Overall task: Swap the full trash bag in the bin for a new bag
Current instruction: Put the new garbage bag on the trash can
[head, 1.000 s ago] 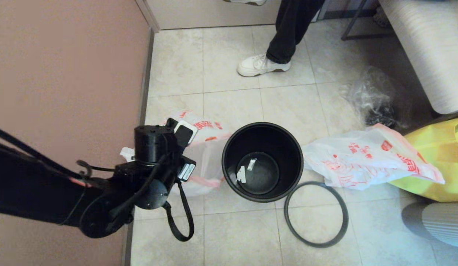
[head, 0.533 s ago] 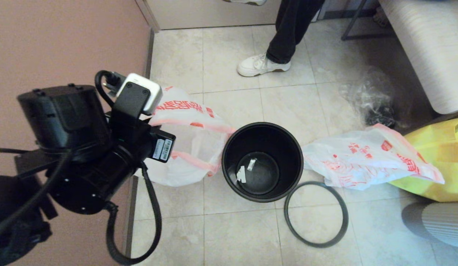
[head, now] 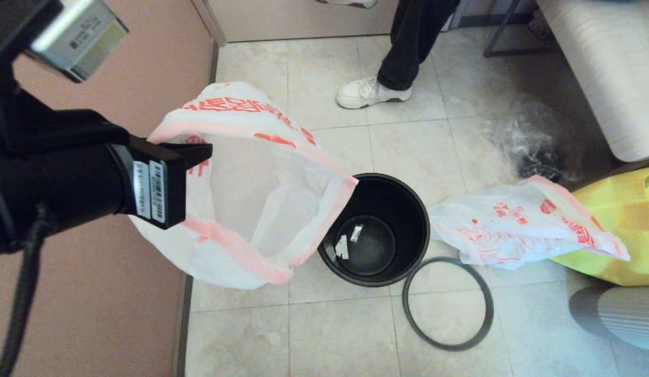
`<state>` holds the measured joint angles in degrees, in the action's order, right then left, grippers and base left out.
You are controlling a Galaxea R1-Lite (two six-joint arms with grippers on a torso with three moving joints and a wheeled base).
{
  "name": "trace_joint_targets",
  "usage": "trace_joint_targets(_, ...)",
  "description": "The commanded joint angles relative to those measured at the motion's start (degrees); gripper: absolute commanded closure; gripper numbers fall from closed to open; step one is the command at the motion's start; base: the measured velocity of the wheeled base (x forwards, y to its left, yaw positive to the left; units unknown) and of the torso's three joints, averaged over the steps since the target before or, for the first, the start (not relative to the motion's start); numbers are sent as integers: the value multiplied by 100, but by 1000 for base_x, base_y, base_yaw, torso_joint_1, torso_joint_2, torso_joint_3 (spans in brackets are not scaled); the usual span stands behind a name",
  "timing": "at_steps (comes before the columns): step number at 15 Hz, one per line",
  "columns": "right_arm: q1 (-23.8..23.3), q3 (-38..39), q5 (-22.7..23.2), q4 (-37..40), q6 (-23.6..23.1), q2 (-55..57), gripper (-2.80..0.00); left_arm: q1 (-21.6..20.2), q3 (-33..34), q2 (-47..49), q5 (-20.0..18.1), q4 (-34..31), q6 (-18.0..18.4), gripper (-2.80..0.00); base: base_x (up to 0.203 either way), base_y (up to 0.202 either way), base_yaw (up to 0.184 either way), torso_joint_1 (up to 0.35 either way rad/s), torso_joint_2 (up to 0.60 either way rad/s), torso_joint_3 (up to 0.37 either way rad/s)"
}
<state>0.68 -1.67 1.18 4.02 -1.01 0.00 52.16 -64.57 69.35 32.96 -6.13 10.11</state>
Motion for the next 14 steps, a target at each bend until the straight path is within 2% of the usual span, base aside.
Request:
trace_joint_targets(1, 2, 0, 5, 2, -4, 9, 0, 355, -382, -48, -15, -629, -338, 0, 0, 0, 0, 0, 0, 0)
trace_joint_targets(4, 2, 0, 5, 2, -4, 9, 0, 815, -628, 191, -449, -1025, -1041, 0, 0, 0, 0, 0, 0, 0)
trace_joint_targets(6, 1, 0, 5, 2, -4, 9, 0, 1132, -1053, 441, -725, -1340, -1730, 0, 0, 0, 0, 0, 0, 0)
trace_joint_targets(8, 2, 0, 5, 2, -4, 9, 0, 1334, -1608, 583, -1156, -1893, -2338, 0, 0, 0, 0, 0, 0, 0)
trace_joint_targets(10, 2, 0, 5, 2, 4, 9, 0, 1385, -2312, 739, -1881, -2552, -2980, 0, 0, 0, 0, 0, 0, 0)
trace_joint_targets(11, 2, 0, 5, 2, 3, 9, 0, 1332, -2554, 814, -2198, -2702, -3164, 0, 0, 0, 0, 0, 0, 0)
trace_joint_targets(14, 2, 0, 5, 2, 0, 9, 0, 1203, -3135, 1046, -2699, -2846, -3526, 0, 0, 0, 0, 0, 0, 0)
